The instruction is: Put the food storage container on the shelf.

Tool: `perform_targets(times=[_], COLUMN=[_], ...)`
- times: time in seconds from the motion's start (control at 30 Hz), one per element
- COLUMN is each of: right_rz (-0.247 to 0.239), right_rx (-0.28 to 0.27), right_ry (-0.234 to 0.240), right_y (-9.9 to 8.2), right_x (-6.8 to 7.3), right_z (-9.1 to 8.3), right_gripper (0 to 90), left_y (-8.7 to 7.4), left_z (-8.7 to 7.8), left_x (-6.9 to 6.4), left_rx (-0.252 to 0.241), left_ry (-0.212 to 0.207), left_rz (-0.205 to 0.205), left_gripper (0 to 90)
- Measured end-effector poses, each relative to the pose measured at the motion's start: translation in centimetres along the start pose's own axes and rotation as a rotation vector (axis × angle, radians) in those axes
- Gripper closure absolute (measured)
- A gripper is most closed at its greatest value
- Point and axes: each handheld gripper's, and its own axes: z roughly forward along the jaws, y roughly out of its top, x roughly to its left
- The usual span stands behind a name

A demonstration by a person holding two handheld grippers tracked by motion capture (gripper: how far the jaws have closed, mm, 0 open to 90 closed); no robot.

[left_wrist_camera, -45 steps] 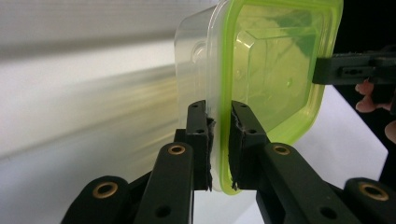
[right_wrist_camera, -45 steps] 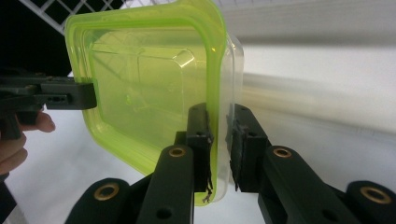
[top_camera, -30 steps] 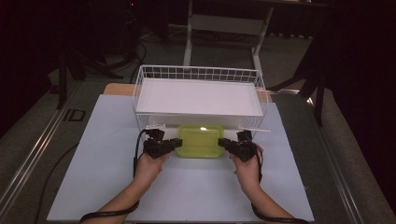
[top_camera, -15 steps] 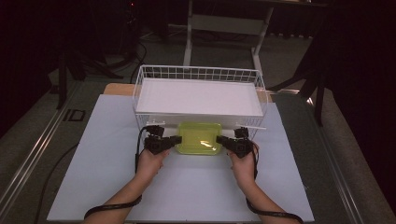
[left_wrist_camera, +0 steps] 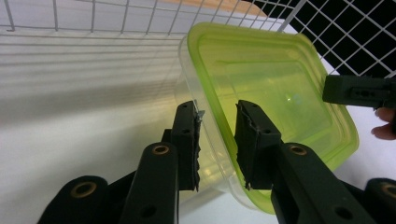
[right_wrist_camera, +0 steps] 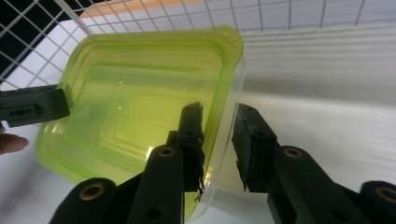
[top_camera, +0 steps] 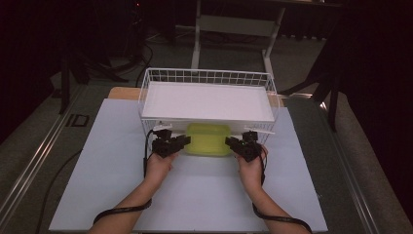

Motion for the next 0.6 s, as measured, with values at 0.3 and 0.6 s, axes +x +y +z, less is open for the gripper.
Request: perform_targets(times=[0.3,0.6], right_rz=[0.063,0.006], right_rx=[-0.033,-0.070], right_ry=[0.027,-0.005], right_y=[0.0,0.0], right_x=[-0.6,-0.7], right_z=[1.2,1.2], right_gripper=[67.0,48.2], left_y=[0.2,0.4], left_z=[0.8,1.2], left_x=[0.3,0.5], left_rx=[-0.012,-0.029], left_ry=[0.013,0.055], left_rz=[0.018,0.044], left_gripper=[62.9,30.0])
